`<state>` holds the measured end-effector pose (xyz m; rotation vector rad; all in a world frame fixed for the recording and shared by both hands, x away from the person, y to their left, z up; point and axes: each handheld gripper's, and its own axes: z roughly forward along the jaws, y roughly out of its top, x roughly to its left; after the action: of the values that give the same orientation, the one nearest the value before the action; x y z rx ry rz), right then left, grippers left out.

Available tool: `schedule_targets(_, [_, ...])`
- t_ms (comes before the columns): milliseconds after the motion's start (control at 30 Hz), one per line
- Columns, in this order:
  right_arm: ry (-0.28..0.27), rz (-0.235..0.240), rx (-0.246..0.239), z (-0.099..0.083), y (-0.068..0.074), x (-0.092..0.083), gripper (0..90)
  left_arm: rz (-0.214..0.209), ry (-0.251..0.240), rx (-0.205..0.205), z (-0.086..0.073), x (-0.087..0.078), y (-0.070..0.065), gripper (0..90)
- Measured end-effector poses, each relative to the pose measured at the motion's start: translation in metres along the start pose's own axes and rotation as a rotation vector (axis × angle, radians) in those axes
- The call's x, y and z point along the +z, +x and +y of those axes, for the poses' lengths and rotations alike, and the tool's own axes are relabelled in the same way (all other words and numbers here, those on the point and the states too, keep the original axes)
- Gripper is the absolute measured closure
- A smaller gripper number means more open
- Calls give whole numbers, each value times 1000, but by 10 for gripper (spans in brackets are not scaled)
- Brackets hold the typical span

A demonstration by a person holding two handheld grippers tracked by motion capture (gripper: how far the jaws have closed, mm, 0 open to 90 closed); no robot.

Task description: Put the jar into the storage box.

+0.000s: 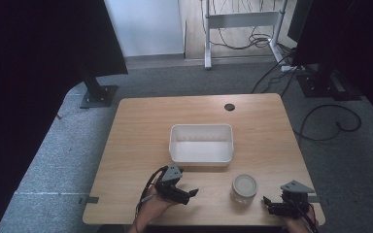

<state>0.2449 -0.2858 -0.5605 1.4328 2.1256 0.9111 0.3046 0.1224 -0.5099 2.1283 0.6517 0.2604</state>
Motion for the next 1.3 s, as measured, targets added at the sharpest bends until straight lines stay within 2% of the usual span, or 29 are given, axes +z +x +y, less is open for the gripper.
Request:
schedule_targets(800, [0,0,0,0,0,0,38,-57,-2,30,18,27,-17,44])
schedule_targets(933, [0,0,0,0,0,0,37,-68,1,44,23,35,-22,43])
schedule_targets(1167, [0,1,-1,0,0,0,37,-84,1,40,26,47,-27,37])
schedule_targets(1300, [0,1,-1,0,0,0,38,-88,9,56,29,56,-32,34])
